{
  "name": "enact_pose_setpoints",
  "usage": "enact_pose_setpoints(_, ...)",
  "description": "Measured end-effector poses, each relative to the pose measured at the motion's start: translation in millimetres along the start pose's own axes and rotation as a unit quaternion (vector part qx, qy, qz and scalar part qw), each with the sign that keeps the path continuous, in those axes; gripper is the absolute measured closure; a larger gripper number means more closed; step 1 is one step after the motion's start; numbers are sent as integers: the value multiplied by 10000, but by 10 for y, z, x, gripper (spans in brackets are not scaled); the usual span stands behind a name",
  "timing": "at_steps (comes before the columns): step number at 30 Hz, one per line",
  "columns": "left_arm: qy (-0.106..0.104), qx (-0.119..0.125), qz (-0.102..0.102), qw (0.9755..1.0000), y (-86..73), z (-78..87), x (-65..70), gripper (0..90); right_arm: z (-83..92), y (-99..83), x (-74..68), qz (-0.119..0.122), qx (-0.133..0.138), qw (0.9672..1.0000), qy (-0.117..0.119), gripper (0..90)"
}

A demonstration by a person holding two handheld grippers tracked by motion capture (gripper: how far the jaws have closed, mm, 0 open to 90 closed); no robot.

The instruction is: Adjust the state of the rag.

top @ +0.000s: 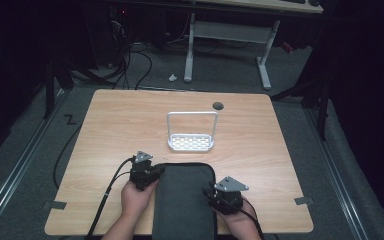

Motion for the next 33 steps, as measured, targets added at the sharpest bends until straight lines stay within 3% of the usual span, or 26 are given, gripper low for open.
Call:
enact_pose_setpoints(5, -70, 0, 39, 10000, -6, 9, -10, 797, -259, 183, 117, -97, -74, 9993, -340, 537)
enact_pose_setpoints(8, -82, 6, 26, 10000, -8, 13, -12, 797, -429, 222, 187, -275, -304, 9983, -417, 492)
enact_pose_setpoints(10, -92, 8, 10, 10000, -9, 14, -10, 794, -513, 216, 216, -348, -440, 9974, -452, 464)
enact_pose_setpoints(14, -122, 0, 35, 9999, -9, 15, -15, 792, -559, 207, 243, -557, -447, 9969, -332, 464)
enact_pose_setpoints(17, -129, -2, 34, 9999, -10, 16, -14, 790, -564, 207, 259, -570, -427, 9970, -301, 474)
enact_pose_setpoints(27, -168, -21, 7, 9999, -17, 20, -5, 795, -546, 195, 201, -627, -359, 9974, -70, 727)
enact_pose_setpoints(33, -193, 23, -47, 9998, -19, 26, 1, 802, -543, 197, 188, -576, -352, 9977, -24, 776)
Point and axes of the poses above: each handheld gripper's, and its own axes: z roughly backward along the jaws, y roughly out of its top, x roughly to its right, the point moved 1 cm from there along -z, roughly forward along the jaws, and after that the axes turned 5 degrees about -y, right-handed, at the moved point
